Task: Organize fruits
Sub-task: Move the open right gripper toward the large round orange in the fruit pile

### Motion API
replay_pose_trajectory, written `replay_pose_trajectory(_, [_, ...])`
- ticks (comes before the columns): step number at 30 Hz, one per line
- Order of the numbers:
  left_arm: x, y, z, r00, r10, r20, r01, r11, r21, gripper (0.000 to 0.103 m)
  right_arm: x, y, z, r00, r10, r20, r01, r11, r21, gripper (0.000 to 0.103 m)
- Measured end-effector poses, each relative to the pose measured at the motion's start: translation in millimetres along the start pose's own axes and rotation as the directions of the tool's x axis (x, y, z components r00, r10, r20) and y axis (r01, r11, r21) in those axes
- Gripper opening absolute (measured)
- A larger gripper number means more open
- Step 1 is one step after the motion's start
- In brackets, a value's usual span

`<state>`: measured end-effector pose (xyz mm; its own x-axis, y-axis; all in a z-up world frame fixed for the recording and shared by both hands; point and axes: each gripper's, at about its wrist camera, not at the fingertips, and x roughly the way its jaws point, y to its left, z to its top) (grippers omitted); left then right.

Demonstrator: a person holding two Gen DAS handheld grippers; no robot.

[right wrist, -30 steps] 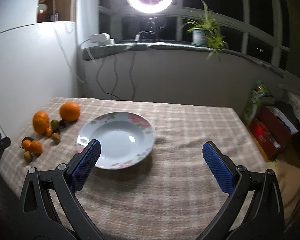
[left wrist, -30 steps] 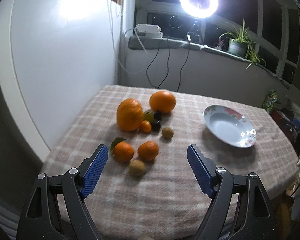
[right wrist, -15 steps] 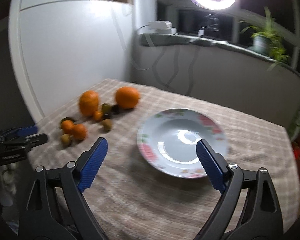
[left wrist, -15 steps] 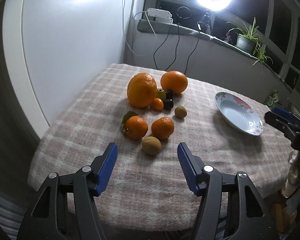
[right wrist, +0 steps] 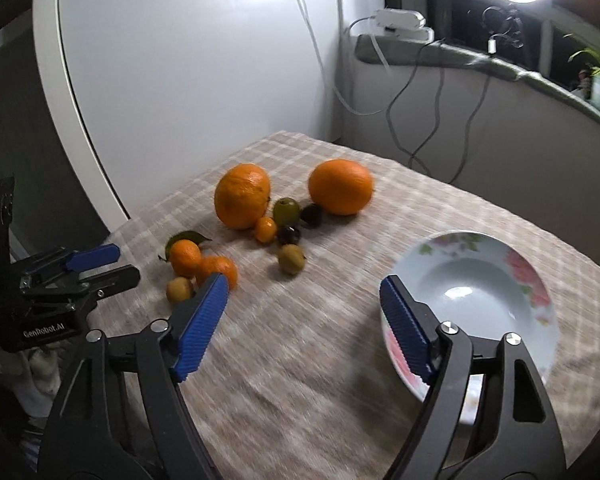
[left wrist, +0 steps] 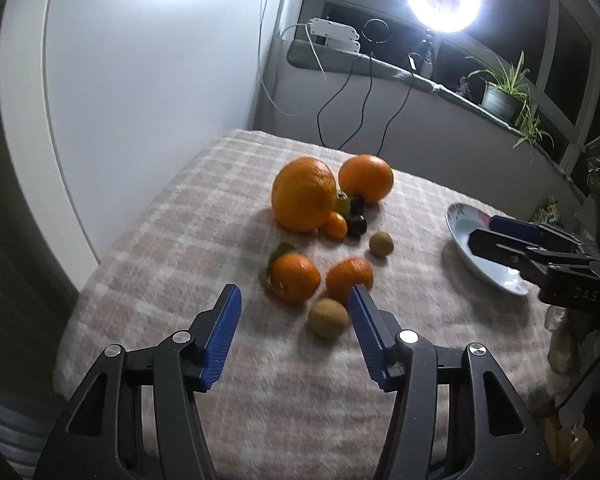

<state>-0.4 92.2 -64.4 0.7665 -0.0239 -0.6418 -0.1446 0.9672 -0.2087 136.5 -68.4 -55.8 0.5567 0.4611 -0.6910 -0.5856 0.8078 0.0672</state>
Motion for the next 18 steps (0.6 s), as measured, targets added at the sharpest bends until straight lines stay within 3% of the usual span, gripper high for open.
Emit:
replay_pose_trajectory(11, [36.5,12.9,30.7,0.997,-0.080,-0.009,0.079,0.996,-0.040,0.055,63.5,-0.1,58.6,0.986,0.142,-0.088,-0.139,0.990,0.036,0.081])
replay_pose_trajectory(18, [61.4,19.5,46.9,0.989,-0.145,-0.038,0.141,0.986,-0.084,0.055,105.2,-1.4,86.0,0.955,0.239,-0.176,-0.222,0.969,0.107,0.081])
